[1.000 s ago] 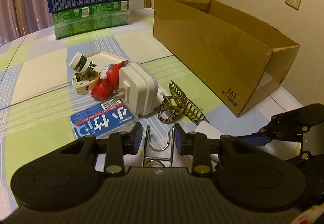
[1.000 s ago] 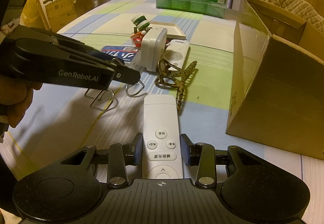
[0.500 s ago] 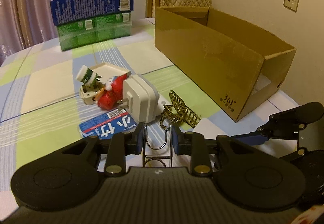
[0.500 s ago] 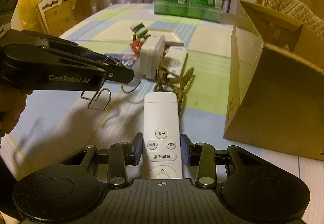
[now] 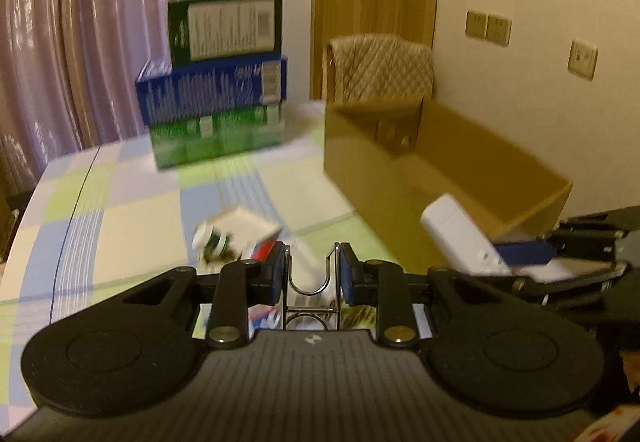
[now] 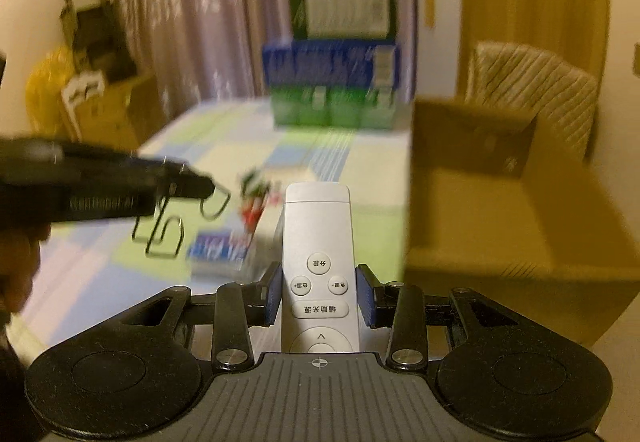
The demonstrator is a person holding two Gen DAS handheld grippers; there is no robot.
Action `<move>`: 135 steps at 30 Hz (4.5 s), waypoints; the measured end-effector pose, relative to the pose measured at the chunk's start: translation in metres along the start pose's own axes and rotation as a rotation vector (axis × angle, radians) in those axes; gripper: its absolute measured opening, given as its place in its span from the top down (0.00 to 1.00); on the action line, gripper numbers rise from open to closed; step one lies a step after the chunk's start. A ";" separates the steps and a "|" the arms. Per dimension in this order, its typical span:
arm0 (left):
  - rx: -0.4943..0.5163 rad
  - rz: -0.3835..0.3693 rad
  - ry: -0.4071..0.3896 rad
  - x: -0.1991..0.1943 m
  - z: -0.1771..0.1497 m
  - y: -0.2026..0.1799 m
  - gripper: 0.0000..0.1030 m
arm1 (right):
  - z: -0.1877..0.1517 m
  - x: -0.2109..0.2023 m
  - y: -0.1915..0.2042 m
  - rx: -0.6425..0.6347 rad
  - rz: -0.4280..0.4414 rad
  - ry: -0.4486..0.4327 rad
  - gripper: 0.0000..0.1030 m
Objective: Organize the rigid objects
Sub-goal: 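Carry both items into the cardboard box and open both tools, then return both tools to the table items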
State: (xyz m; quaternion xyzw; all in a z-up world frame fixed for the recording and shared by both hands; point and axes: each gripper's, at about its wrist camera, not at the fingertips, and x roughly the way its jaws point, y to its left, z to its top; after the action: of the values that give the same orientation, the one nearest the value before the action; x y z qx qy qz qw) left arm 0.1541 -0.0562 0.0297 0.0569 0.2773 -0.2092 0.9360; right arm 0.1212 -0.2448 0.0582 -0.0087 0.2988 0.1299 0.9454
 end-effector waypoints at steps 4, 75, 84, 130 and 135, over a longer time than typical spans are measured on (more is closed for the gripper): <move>0.007 -0.038 -0.051 0.000 0.035 -0.022 0.77 | 0.032 -0.017 -0.036 -0.004 -0.083 -0.045 0.66; -0.075 -0.071 -0.048 0.032 0.054 -0.038 0.69 | 0.068 -0.010 -0.150 0.220 -0.172 -0.104 0.43; -0.093 0.020 -0.067 -0.013 0.037 0.003 0.68 | 0.071 -0.048 -0.085 0.169 -0.065 -0.180 0.36; -0.200 0.086 0.164 0.045 -0.076 0.121 0.43 | -0.047 0.145 0.039 0.022 -0.060 0.108 0.35; -0.210 0.074 0.180 0.051 -0.079 0.119 0.43 | -0.045 0.158 0.037 0.033 -0.071 0.117 0.48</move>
State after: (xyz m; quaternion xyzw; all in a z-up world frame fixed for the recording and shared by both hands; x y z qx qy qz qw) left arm 0.2041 0.0511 -0.0651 -0.0126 0.3784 -0.1386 0.9151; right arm 0.2107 -0.1753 -0.0664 -0.0112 0.3554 0.0909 0.9302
